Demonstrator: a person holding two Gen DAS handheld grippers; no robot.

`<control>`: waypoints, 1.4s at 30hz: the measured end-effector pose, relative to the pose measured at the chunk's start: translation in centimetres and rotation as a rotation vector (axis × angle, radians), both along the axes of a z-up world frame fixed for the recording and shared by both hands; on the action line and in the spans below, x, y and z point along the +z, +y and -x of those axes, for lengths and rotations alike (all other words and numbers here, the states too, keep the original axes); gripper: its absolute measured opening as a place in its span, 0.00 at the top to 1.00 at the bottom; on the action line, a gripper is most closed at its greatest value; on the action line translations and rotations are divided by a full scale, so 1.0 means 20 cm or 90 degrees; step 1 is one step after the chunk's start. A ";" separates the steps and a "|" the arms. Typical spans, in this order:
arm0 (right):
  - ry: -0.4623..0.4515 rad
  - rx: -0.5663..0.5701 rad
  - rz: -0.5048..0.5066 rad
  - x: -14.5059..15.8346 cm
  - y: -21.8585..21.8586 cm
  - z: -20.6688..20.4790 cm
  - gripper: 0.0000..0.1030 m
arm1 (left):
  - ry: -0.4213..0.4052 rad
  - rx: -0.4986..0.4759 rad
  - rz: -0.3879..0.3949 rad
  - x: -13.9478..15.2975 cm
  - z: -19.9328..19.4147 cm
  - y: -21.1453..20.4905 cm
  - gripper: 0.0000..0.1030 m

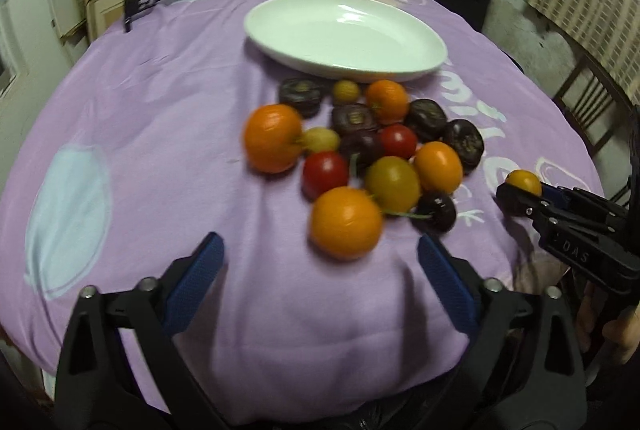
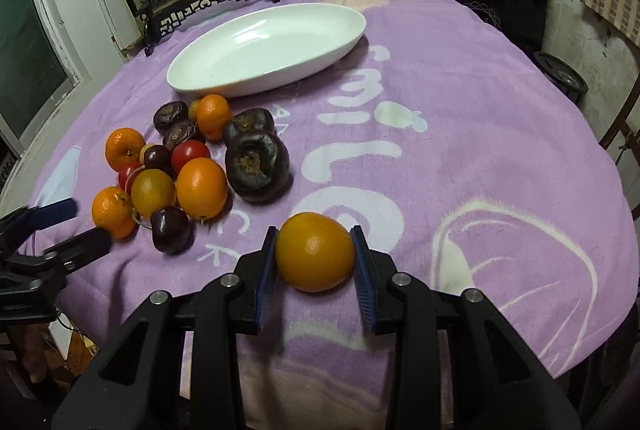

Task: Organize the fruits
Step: 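Grasp an orange with the right tool while the left tool grasps a kumquat, then place the orange on the white plate with the right tool while the left tool places the kumquat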

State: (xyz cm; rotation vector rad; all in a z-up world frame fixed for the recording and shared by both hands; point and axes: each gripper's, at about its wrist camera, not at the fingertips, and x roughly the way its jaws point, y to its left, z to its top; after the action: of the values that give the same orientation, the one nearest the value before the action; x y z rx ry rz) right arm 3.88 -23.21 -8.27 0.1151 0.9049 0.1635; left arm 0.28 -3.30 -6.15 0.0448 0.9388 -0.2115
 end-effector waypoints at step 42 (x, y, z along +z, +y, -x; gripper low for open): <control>0.017 0.160 0.051 0.26 0.20 -1.33 0.65 | 0.058 -0.002 0.081 0.27 -1.47 -0.04 0.61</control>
State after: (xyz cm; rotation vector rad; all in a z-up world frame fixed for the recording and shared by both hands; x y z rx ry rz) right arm 30.56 -19.21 -2.98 -0.0720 0.9502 0.3601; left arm 29.64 -4.13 -0.84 -0.0812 1.0137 -0.2783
